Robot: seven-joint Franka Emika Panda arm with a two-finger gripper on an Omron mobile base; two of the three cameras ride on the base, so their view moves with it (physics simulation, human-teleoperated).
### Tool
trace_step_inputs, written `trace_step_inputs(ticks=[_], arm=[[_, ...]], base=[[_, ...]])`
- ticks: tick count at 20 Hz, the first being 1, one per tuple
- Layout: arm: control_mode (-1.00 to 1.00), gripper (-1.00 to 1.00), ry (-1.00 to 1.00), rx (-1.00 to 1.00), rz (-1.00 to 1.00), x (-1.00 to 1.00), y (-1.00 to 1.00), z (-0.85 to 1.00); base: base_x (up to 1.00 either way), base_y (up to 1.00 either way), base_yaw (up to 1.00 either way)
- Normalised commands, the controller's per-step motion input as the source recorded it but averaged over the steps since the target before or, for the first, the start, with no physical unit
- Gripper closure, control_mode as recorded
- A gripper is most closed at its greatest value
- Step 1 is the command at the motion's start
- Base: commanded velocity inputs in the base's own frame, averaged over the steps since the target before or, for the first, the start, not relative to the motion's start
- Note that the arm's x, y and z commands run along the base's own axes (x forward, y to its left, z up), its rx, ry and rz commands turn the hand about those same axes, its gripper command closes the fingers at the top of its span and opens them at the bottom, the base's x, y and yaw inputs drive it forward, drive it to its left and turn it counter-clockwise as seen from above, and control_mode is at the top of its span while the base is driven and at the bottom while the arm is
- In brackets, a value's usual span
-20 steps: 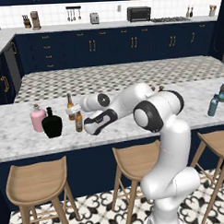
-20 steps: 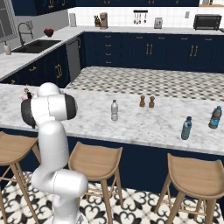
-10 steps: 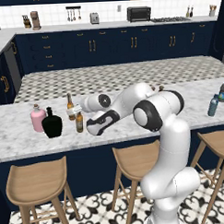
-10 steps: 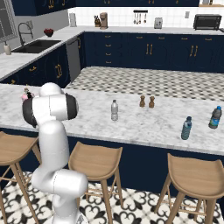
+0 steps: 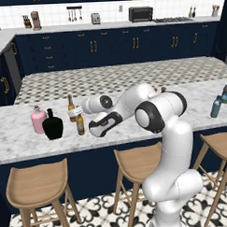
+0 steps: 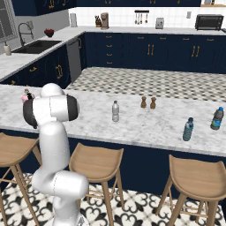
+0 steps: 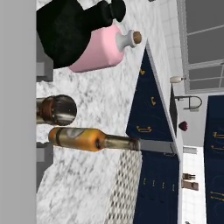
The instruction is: Move the plastic bottles in the middle to the plastics group, and the glass bottles in the middle to the glass group.
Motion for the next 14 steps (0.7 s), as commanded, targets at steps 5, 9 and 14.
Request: trace_step_inputs(ticks=[5,9,14], arm=[[-1.00,-1.00,0.00,0.00,0.00,0.00,0.00,0.00],[-1.00,-1.00,0.00,0.00,-0.03,-0.25,0.00,0.23],[-1.00,-1.00,0.00,-0.01,-0.25,-0.40,-0.21,0.51]], base=[[0.00,0.00,0.00],[0.00,0.00,0.00],[0.00,0.00,0.00]])
